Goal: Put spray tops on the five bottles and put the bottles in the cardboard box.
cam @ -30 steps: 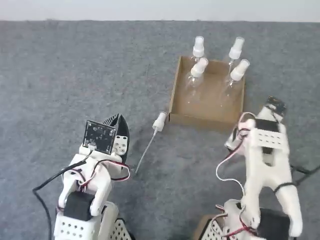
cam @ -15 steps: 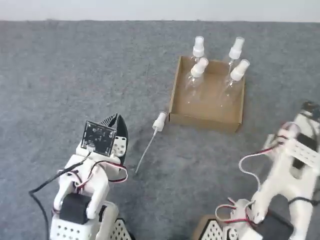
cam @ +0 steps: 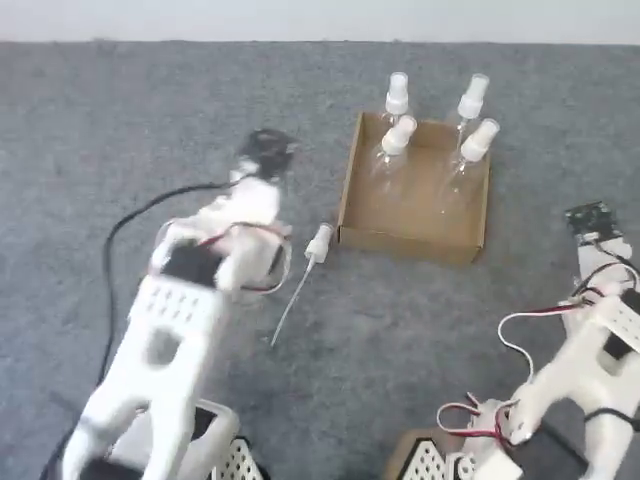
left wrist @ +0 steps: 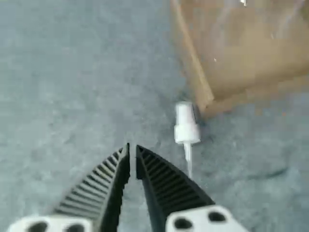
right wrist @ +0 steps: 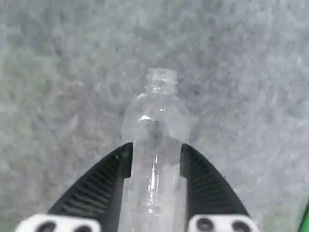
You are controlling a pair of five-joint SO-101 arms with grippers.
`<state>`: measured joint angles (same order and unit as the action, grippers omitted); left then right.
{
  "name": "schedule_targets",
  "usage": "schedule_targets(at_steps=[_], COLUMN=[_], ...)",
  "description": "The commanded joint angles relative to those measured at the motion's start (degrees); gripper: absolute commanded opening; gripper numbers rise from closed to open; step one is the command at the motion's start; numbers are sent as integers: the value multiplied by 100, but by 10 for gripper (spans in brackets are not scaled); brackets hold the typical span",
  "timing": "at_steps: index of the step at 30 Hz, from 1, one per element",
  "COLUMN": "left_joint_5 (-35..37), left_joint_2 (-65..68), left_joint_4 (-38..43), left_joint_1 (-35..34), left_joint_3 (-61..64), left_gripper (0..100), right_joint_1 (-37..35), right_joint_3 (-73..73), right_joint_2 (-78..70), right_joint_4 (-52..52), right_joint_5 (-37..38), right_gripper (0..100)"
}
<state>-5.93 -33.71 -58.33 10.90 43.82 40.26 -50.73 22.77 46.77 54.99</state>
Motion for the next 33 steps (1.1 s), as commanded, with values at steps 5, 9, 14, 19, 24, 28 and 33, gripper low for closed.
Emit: schedule_targets(at_steps=[5, 9, 14, 19, 24, 28, 33], left_joint_5=[-26, -26, 149, 176, 176, 185, 396], left_joint_2=[2593, 3473, 4070, 4563, 5055, 5213, 5389], left_joint_4=[18, 18, 18, 18, 18, 26, 26], left_joint_1=[624, 598, 615, 598, 589, 536, 123], left_joint_3=[-1648, -2229, -2659, -2985, -3222, -3319, -3574], left_gripper=[145, 126, 122, 122, 119, 119, 118], right_joint_1=[101, 101, 101, 101, 101, 101, 101], right_joint_3=[-88, -299, -440, -440, -440, -440, -440], right_joint_2=[101, 110, 110, 119, 119, 119, 127], right_joint_4=[-84, -84, -84, -84, -84, -84, -84], right_joint_5=[246, 765, 993, 1002, 1002, 1002, 1002], right_gripper=[94, 95, 95, 95, 95, 95, 95])
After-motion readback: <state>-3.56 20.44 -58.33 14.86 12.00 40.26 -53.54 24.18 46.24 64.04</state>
